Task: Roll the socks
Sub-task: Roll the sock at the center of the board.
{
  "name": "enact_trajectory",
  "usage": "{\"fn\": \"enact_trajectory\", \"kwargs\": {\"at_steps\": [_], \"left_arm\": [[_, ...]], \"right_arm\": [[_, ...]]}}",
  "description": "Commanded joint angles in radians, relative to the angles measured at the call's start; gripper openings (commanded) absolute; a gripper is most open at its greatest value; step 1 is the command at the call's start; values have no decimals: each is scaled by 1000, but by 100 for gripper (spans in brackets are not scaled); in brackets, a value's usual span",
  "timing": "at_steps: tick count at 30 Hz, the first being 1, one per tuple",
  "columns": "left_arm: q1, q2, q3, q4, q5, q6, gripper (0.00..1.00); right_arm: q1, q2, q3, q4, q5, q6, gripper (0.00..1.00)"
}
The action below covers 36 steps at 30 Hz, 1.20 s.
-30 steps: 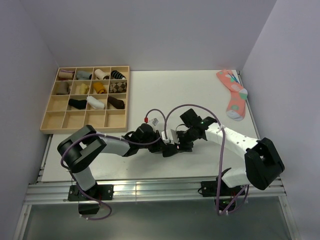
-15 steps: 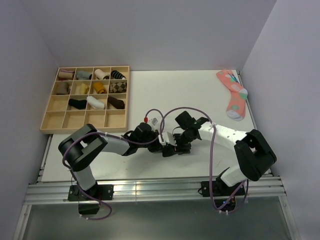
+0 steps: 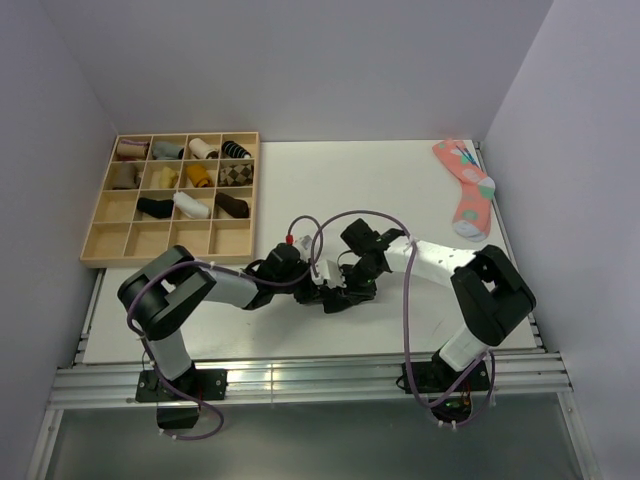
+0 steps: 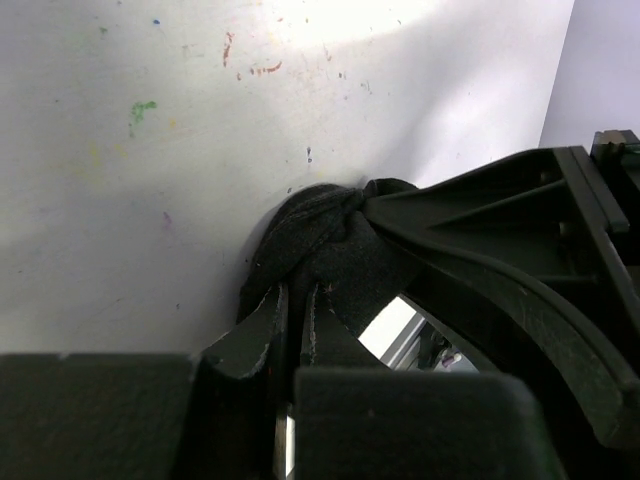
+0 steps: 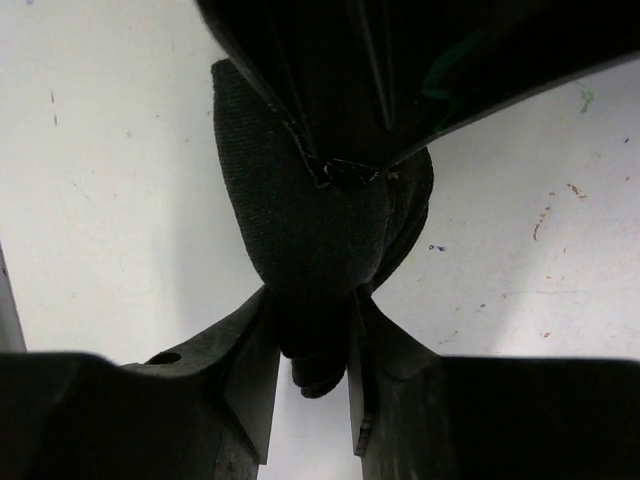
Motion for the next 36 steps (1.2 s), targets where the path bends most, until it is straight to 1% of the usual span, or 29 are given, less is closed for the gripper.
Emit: {"fn": "enact_trajectory", "kwargs": {"at_steps": [1,4,5,9,13,14,16,18,22,29,31,32,34,35,36], "left_arm": [[0,38,-35,-88,-29,14,0],[0,29,-52,-59,-63,-12,1],[0,24,-69,-45,-75,-26,4],[-3,6,-118,61,-113,-59,10],[-6,-17,-155,124,-155,-69,17],[-6,-25,-173,141,-173,-72,22],[-7,-52,-191,177,-187,-78,24],[-7,-72,-218,199,-211,-85,30],[-9,-141,-257,194,-261,-104,39],[-9,-283,-346,155,-365,-173,45],[-21,-336,-375,153,-388,-200,48],[-30,-358,-382,148,-429,-207,48],[-93,-414,-382,115,-503,-237,50],[-124,-425,-377,109,-581,-250,51],[-183,-431,-373,116,-612,-260,51]], "right_arm": [[11,48,26,-15,43,75,32],[11,48,18,-6,59,109,29],[11,48,15,-3,60,130,29],[11,56,4,1,61,179,26],[11,61,-10,21,92,221,25],[11,61,-16,26,93,230,25],[11,61,-17,31,95,239,25],[11,61,-14,29,96,251,25],[11,81,6,20,110,270,25],[12,101,16,20,116,305,24],[12,107,21,12,118,311,24],[14,113,27,6,119,322,25],[14,121,35,-3,121,331,24],[16,131,41,-8,119,340,24],[14,134,44,-9,119,346,24]]}}
